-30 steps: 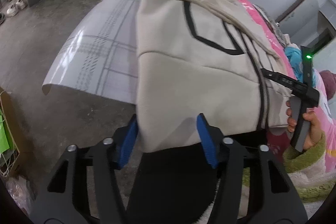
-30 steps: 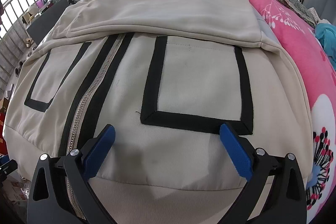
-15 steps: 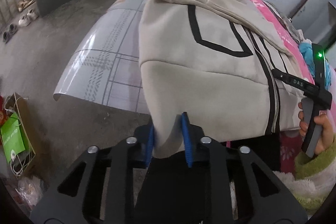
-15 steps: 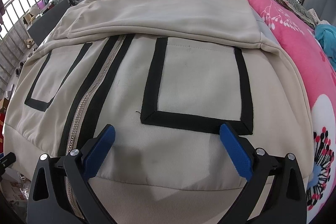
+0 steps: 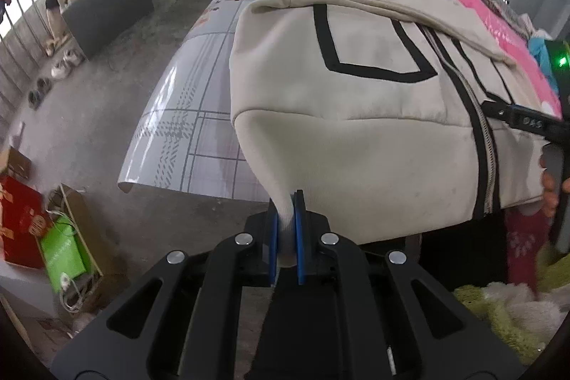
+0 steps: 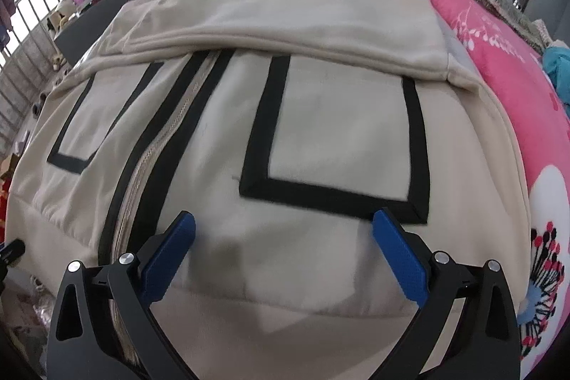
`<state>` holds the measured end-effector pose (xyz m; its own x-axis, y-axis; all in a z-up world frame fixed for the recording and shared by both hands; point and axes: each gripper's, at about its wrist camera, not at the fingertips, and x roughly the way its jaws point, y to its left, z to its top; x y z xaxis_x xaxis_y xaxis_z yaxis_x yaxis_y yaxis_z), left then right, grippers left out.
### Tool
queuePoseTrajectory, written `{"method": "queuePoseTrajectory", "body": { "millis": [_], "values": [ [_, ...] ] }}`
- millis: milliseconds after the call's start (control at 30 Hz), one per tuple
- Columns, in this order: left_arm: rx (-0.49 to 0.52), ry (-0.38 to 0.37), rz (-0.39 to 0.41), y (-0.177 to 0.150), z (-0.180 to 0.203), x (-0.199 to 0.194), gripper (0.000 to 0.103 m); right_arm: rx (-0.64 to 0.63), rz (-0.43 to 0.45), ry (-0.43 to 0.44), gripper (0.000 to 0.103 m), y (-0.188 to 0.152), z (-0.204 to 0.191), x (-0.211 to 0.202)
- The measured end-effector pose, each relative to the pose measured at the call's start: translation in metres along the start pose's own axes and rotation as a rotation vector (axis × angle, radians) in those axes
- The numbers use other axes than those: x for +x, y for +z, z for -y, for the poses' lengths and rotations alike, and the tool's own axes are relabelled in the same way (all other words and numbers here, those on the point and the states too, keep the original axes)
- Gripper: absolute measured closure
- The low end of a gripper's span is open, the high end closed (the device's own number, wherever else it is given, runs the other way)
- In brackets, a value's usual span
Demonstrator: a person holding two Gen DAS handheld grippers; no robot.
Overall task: Fold large clothes
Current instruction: 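Lift the jacket hem with both tools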
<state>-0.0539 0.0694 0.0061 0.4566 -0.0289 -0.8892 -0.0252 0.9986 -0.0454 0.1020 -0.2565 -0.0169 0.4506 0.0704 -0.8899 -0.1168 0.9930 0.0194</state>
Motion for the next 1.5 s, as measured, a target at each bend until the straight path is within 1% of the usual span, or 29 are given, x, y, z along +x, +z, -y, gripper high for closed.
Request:
{"method": "queuePoseTrajectory", "body": {
  "millis": [100,167,367,467,633,733,833,933,1033,1100,1133,1200,1233,1300,1333,1467,1500],
  "values": [
    [0.020,0.018,0.005,-0.001,0.002,-0.001,0.096,0.045,-0.020,0.053,0.006,-0.008,0.015,-0.014],
    [0.028,0.023,0.007,-0.001,0.003,0.000,0.096,0.078,-0.023,0.062,0.006,-0.016,0.027,-0.026],
    [0.052,0.031,0.011,-0.001,0.005,0.001,0.096,0.138,-0.073,0.022,0.006,-0.053,0.065,-0.061],
    [0.051,0.026,0.010,-0.001,0.005,0.001,0.095,0.171,-0.107,0.015,0.009,-0.077,0.079,-0.073],
    [0.048,0.023,0.009,-0.001,0.006,0.001,0.095,0.251,-0.133,0.014,0.011,-0.105,0.096,-0.082],
    [0.050,0.024,0.008,-0.001,0.006,0.001,0.095,0.303,-0.140,0.012,0.016,-0.114,0.106,-0.081],
    [0.050,0.023,0.007,-0.001,0.006,0.001,0.095,0.364,-0.130,0.027,0.018,-0.121,0.117,-0.082],
    [0.051,0.026,0.004,-0.001,0.007,0.001,0.095,0.419,-0.110,0.043,0.022,-0.123,0.130,-0.081],
    [0.051,0.027,0.002,-0.001,0.007,0.001,0.095,0.476,-0.096,0.086,0.028,-0.123,0.143,-0.076],
    [0.048,0.023,0.002,-0.001,0.007,0.002,0.095,0.515,-0.090,0.116,0.035,-0.122,0.149,-0.070],
    [0.048,0.023,0.001,-0.002,0.007,0.002,0.095,0.537,-0.084,0.136,0.037,-0.121,0.152,-0.066],
    [0.045,0.018,0.000,-0.002,0.006,0.003,0.095,0.575,-0.084,0.164,0.047,-0.122,0.157,-0.062],
    [0.045,0.017,0.000,-0.002,0.006,0.003,0.095,0.592,-0.090,0.186,0.049,-0.123,0.158,-0.059],
    [0.047,0.017,0.000,-0.002,0.006,0.003,0.095,0.602,-0.102,0.201,0.060,-0.125,0.156,-0.056],
    [0.047,0.018,0.000,-0.002,0.006,0.003,0.095,0.596,-0.106,0.205,0.064,-0.126,0.152,-0.056],
    [0.056,0.023,0.005,-0.002,0.006,0.003,0.095,0.567,-0.098,0.174,0.090,-0.128,0.143,-0.066],
    [0.058,0.023,0.008,-0.002,0.007,0.002,0.095,0.560,-0.098,0.167,0.093,-0.127,0.141,-0.067]
  ]
}}
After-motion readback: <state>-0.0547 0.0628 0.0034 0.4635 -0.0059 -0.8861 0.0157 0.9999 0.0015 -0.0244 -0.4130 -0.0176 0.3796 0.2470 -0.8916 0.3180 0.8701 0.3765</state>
